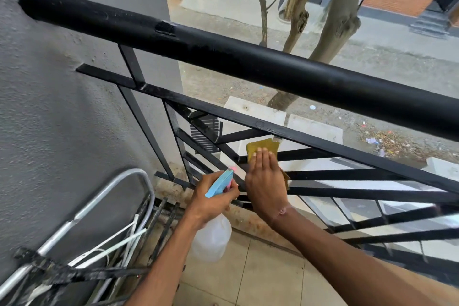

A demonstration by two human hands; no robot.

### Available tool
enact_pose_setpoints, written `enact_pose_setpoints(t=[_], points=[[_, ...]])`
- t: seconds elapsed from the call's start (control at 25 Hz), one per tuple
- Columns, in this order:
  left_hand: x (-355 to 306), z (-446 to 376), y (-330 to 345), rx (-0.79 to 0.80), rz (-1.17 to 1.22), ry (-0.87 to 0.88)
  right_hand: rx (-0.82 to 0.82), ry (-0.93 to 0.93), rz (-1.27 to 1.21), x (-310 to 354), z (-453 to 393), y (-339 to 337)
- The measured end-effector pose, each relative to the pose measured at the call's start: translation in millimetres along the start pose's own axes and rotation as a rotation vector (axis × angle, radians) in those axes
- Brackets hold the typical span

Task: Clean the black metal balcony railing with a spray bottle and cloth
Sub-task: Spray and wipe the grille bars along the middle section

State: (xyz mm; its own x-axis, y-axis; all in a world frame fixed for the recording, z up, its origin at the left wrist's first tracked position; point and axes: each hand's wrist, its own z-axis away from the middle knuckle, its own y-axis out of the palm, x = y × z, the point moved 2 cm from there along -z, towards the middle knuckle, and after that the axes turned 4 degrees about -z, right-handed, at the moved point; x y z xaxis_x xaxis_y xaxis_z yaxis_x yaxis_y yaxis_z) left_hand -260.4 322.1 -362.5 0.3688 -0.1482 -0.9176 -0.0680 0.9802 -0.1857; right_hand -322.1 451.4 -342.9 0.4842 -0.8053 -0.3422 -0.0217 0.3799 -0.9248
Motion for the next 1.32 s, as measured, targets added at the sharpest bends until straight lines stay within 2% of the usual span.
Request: enact_pose_setpoints(t=[0.08,0.2,0.28,0.36,0.48,0.56,0.6,0.64,0.68,0.72,0.8,0.84,0.96,1.04,1.12,1.2,1.32], points=[[-7,-5,7,0.020,0.005,0.002,-0.033,0.110,-0.001,-33,29,-18],[-14,-12,16,0.066,-0.023,0.023,-0.166,0.250,-0.144,-78,66,-42],[-17,-13,16,0.069,-0.017,0.011,-0.157,0.274,-0.210,-77,72,-44],[-23,-9,13,0.062,0.008,0.009,-0.192,0.307,-0.384,-67,69,-41],[-28,-5,-1,0.006,0.039,-0.021,-0.322,0.472,-1.119,-40,65,-57],[-25,-4,-14,-0.039,0.038,-0.014,-0.283,0.659,-1.720,-18,61,-65],[-24,-4,-19,-0.056,0.031,0.009,-0.279,0.756,-1.949,-8,57,-67],[-24,-4,-25,-0.076,0.024,0.031,-0.325,0.820,-2.068,-1,53,-69],[-23,-3,-31,-0.101,0.019,0.038,-0.397,0.839,-2.049,6,47,-72],[-22,-2,-37,-0.123,0.016,0.031,-0.489,0.820,-1.917,11,42,-76],[-20,-1,-48,-0.167,0.008,0.025,-0.640,0.639,-1.600,25,32,-85],[-18,0,-52,-0.192,0.005,0.028,-0.663,0.517,-1.462,34,26,-86],[-14,2,-61,-0.217,0.022,0.039,-0.470,0.269,-1.040,63,-2,-64],[-12,3,-67,-0.234,0.035,0.040,-0.376,0.220,-0.635,70,-26,-54],[-9,4,-74,-0.233,0.031,0.035,-0.195,0.239,-0.396,68,-47,-58],[-5,7,-79,-0.239,0.014,0.032,-0.116,0.225,-0.333,70,-64,-63],[0,13,-85,-0.272,-0.014,0.016,-0.179,0.153,-0.405,77,-77,-64]])
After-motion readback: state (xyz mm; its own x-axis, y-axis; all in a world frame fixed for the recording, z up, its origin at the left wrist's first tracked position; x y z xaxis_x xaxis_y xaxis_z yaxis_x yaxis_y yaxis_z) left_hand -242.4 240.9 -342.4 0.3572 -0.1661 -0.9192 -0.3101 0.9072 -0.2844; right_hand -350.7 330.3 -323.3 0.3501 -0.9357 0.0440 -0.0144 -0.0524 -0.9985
